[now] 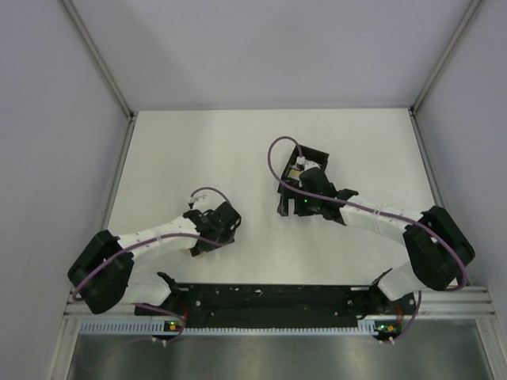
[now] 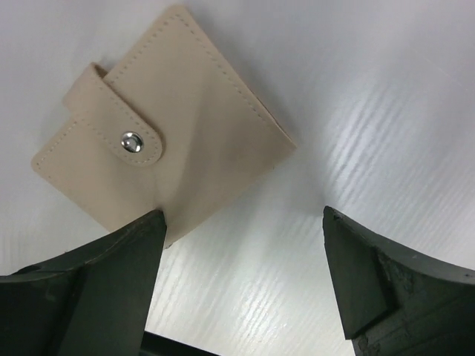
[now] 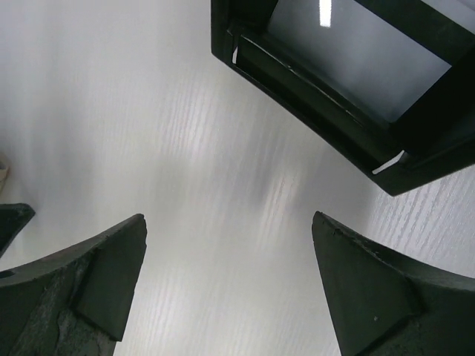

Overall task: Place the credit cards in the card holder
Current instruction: Move the card holder to the center of the board, then open the card holder at the center of the board.

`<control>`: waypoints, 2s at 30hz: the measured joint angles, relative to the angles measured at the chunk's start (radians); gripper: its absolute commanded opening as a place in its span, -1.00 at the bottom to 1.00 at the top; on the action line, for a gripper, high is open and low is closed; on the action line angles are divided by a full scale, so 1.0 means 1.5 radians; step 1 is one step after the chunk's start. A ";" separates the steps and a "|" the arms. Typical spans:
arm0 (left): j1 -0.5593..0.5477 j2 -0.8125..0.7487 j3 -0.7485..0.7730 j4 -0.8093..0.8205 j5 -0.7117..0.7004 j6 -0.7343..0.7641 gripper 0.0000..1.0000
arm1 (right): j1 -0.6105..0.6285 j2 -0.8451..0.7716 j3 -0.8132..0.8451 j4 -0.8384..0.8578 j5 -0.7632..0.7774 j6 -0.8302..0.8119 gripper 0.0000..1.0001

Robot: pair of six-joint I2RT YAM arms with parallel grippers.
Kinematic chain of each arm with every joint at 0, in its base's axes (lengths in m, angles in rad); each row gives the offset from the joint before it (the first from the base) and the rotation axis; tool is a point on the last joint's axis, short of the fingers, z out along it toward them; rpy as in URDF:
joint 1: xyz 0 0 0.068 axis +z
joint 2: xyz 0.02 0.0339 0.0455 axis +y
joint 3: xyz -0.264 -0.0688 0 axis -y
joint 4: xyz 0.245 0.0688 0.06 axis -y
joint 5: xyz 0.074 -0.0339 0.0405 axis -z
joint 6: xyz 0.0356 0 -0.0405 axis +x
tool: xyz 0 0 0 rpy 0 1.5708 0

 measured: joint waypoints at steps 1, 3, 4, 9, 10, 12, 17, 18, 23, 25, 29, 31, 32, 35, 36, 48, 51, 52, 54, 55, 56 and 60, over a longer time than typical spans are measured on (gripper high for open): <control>0.000 0.014 0.008 0.013 0.007 0.032 0.72 | 0.000 -0.010 -0.005 -0.001 -0.003 0.001 0.82; 0.000 0.047 0.030 0.034 0.028 0.095 0.70 | 0.000 -0.036 -0.016 -0.001 -0.006 0.003 0.83; 0.000 0.064 0.043 0.046 0.039 0.124 0.69 | 0.000 -0.046 -0.021 -0.002 -0.005 0.004 0.84; -0.001 0.135 0.108 0.123 0.120 0.231 0.66 | 0.000 -0.112 -0.048 -0.020 0.027 0.019 0.85; -0.003 0.143 0.118 0.153 0.143 0.244 0.67 | 0.000 -0.127 -0.053 -0.023 0.037 0.023 0.85; -0.011 0.158 0.136 0.223 0.199 0.261 0.70 | 0.000 -0.156 -0.062 -0.030 0.055 0.033 0.86; -0.047 0.144 0.167 0.330 0.295 0.300 0.79 | 0.000 -0.232 -0.093 -0.048 0.101 0.055 0.86; -0.052 0.121 0.166 0.331 0.296 0.309 0.82 | 0.000 -0.244 -0.097 -0.051 0.105 0.060 0.84; -0.048 -0.015 0.156 0.301 0.193 0.336 0.96 | 0.001 -0.257 -0.110 -0.036 0.066 0.088 0.73; -0.023 -0.060 0.142 0.291 0.143 0.348 0.95 | 0.016 -0.251 -0.127 -0.008 0.033 0.109 0.73; 0.093 -0.066 0.098 0.307 0.135 0.375 0.95 | 0.076 -0.193 -0.135 0.033 -0.013 0.156 0.73; 0.148 -0.038 0.071 0.319 0.154 0.386 0.96 | 0.107 -0.150 -0.135 0.069 -0.034 0.190 0.72; 0.159 -0.024 0.063 0.324 0.161 0.390 0.95 | 0.117 -0.134 -0.135 0.084 -0.041 0.204 0.71; 0.167 0.028 0.040 0.345 0.204 0.397 0.95 | 0.144 -0.083 -0.135 0.142 -0.060 0.252 0.66; 0.166 0.038 0.034 0.354 0.215 0.396 0.95 | 0.150 -0.066 -0.135 0.160 -0.064 0.268 0.65; 0.167 0.030 -0.069 0.477 0.352 0.338 0.37 | 0.162 0.061 -0.112 0.249 -0.062 0.387 0.29; 0.164 -0.002 -0.110 0.504 0.369 0.311 0.19 | 0.162 0.077 -0.090 0.251 -0.054 0.390 0.20; 0.160 -0.014 -0.125 0.509 0.371 0.303 0.15 | 0.161 0.079 -0.085 0.252 -0.053 0.390 0.17; 0.148 -0.037 -0.146 0.513 0.375 0.284 0.07 | 0.154 0.080 -0.073 0.254 -0.053 0.385 0.15; 0.142 -0.045 -0.154 0.513 0.376 0.278 -0.01 | 0.150 0.080 -0.069 0.256 -0.054 0.384 0.14; 0.133 -0.054 -0.161 0.510 0.376 0.270 -0.07 | 0.142 0.082 -0.065 0.259 -0.058 0.379 0.13; 0.097 -0.094 -0.180 0.482 0.361 0.246 0.07 | 0.098 0.098 -0.051 0.268 -0.088 0.357 0.14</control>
